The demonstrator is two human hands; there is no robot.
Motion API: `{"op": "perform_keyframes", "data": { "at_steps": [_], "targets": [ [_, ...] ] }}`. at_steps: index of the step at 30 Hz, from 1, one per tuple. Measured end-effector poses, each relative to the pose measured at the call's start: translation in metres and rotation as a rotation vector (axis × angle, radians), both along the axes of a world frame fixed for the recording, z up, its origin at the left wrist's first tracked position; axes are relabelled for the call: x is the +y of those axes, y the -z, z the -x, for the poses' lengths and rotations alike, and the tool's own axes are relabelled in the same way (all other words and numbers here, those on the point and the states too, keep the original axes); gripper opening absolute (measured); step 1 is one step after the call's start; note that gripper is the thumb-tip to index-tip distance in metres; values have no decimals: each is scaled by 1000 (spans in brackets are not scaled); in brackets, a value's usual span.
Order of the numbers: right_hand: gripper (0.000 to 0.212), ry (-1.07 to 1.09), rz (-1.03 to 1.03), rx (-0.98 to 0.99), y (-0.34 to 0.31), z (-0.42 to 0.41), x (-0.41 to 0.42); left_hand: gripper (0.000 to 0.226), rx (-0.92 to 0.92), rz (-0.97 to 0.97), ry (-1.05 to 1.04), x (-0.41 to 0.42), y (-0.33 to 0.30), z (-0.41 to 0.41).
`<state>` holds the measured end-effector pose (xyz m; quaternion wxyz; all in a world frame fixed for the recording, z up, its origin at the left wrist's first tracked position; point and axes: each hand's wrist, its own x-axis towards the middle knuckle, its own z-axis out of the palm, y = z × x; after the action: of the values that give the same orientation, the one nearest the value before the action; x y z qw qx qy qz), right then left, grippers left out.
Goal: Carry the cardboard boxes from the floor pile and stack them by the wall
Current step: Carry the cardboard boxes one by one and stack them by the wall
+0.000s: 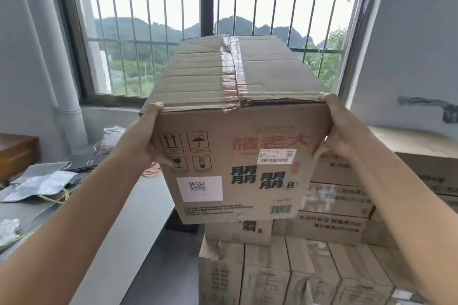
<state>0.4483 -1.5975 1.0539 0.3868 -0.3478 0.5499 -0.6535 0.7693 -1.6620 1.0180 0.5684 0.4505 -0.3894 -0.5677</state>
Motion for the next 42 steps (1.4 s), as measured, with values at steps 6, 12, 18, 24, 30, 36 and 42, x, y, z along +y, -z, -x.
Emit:
{"op": "perform_keyframes", "data": {
  "at_steps": [6,12,18,24,30,36,42],
  "targets": [
    [16,32,38,15,-6,36,-136,23,8,8,76,-159,-11,34],
    [18,107,1,3,1,67,-247,21,-31,-4,118,-286,-17,74],
    [24,115,-108,11,21,95,-311,28,-63,-140,172,-356,6,104],
    [18,133,-155,-21,31,118,-351,41,-169,-108,208,-397,0,125],
    [24,89,-171,22,41,134,-357,39,-202,-99,251,-403,4,130],
    [37,3,-135,33,44,136,-341,35,-146,-22,257,-387,8,127],
    [64,106,-70,386,103,131,-286,43,-295,164,16,-346,63,113]
  ]
}}
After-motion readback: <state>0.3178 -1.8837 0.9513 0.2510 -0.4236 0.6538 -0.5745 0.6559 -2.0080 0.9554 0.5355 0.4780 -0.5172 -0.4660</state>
